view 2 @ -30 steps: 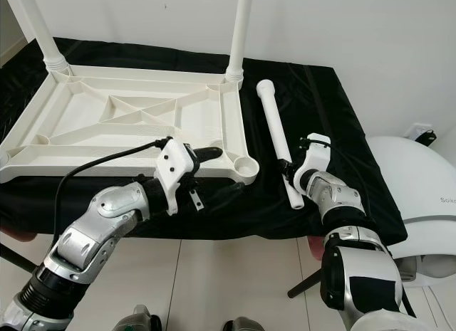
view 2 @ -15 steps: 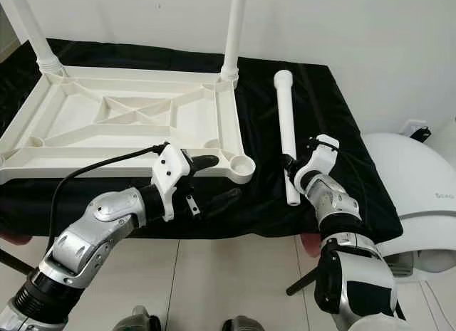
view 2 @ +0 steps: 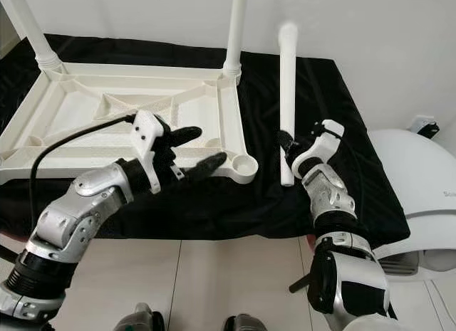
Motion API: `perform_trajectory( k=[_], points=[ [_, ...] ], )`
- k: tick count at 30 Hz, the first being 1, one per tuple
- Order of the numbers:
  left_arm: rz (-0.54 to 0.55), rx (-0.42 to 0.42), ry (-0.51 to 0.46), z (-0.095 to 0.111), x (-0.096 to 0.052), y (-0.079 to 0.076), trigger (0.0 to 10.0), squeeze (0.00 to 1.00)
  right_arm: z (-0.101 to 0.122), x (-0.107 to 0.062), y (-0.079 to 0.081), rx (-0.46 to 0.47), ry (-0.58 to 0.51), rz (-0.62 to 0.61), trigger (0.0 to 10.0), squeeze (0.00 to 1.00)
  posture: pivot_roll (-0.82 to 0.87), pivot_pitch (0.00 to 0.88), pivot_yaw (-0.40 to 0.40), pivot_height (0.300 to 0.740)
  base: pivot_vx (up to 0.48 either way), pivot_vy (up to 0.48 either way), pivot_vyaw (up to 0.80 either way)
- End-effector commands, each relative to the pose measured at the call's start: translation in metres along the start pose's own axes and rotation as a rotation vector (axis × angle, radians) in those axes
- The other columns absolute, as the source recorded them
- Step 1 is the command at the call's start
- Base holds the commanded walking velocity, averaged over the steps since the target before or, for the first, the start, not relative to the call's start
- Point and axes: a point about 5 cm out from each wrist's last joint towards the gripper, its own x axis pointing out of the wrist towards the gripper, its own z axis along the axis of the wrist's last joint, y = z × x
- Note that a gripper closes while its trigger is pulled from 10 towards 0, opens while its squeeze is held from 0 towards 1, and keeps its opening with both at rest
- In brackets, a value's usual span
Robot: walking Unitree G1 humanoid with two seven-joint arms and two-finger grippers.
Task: Building children table
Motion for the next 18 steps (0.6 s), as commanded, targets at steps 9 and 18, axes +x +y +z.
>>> perform_trajectory(
  k=[9, 18],
  points=[
    [-0.018, -0.061, 0.009, 0.013, 0.009, 0.026, 10.0, 0.00, 0.020, 0.008, 0.040, -0.064, -0.113, 0.317, 10.0, 0.00, 0.04, 0.039, -0.031, 0.740, 0.000, 0.000, 0.00],
    [-0.077, -0.301, -0.085, 0.043, 0.030, 0.035, 10.0, 0.00, 0.007, 0.002, 0.079, -0.090, -0.097, 0.614, 10.0, 0.00, 0.05, 0.042, -0.026, 0.740, 0.000, 0.000, 0.00]
  ],
)
